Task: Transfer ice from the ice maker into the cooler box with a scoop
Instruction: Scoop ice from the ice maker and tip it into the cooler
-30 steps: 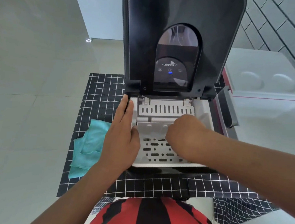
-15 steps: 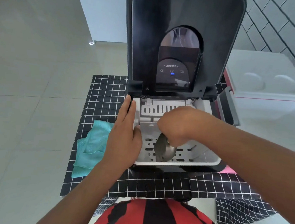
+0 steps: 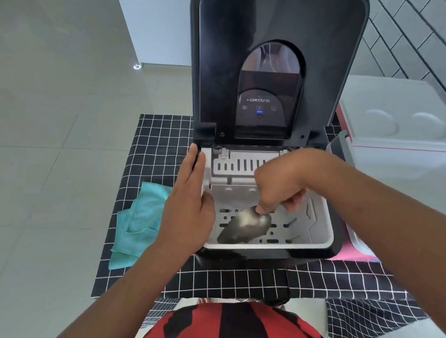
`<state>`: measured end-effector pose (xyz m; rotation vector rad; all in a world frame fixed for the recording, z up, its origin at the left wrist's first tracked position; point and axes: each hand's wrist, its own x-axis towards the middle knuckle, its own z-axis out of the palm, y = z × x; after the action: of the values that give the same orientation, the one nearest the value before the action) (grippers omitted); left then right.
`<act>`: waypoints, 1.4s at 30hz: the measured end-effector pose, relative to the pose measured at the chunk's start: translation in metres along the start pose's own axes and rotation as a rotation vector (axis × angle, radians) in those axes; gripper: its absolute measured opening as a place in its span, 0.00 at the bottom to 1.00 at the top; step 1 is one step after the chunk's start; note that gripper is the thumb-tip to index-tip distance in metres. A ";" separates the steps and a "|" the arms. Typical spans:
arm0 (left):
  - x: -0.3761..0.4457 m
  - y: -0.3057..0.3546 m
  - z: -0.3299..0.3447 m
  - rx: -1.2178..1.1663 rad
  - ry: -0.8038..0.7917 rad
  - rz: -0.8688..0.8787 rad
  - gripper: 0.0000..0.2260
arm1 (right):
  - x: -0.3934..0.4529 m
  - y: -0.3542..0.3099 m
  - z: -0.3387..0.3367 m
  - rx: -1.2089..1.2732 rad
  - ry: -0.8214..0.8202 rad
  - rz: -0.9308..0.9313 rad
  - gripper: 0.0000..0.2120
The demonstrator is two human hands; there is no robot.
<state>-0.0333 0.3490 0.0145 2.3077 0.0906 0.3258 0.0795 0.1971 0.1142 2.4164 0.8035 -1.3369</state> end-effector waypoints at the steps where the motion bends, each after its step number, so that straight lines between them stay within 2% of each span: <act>1: 0.000 0.000 0.000 -0.004 0.001 0.002 0.31 | 0.006 -0.009 -0.004 -0.023 -0.015 -0.008 0.18; 4: 0.000 0.000 0.000 -0.018 0.001 0.005 0.31 | 0.024 -0.033 -0.009 -0.086 -0.138 -0.043 0.15; 6: 0.000 0.000 0.000 -0.012 0.001 0.006 0.31 | 0.030 -0.036 -0.008 -0.087 -0.156 -0.045 0.14; 9: 0.000 -0.001 0.001 -0.003 0.004 0.000 0.31 | 0.027 -0.019 -0.003 0.008 -0.087 -0.045 0.15; 14: 0.000 0.000 0.001 -0.020 0.003 -0.003 0.30 | 0.016 0.016 0.012 0.201 0.128 -0.016 0.19; 19: 0.000 0.001 0.000 0.011 0.003 -0.012 0.31 | -0.006 0.039 0.027 0.218 0.160 -0.053 0.20; 25: -0.001 0.000 0.001 0.018 0.017 -0.014 0.31 | -0.021 0.046 0.019 0.101 -0.017 0.071 0.20; 28: -0.001 0.001 0.001 0.034 0.019 -0.015 0.31 | -0.011 0.026 0.016 -0.034 -0.083 0.092 0.15; 30: -0.001 0.001 0.001 0.037 0.024 -0.013 0.31 | -0.005 0.015 0.012 -0.074 -0.025 0.050 0.13; 36: 0.000 0.003 0.000 0.030 0.019 -0.016 0.30 | -0.006 0.010 0.002 -0.056 0.270 -0.006 0.19; 40: -0.001 0.004 0.000 0.009 0.023 -0.019 0.30 | -0.024 0.027 0.021 -0.035 0.210 0.022 0.19; 42: -0.001 0.004 0.001 0.000 0.021 -0.025 0.30 | -0.026 0.029 0.035 -0.040 0.236 0.043 0.17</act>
<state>-0.0343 0.3457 0.0169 2.3018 0.1298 0.3379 0.0615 0.1477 0.1160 2.5757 0.8206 -1.0225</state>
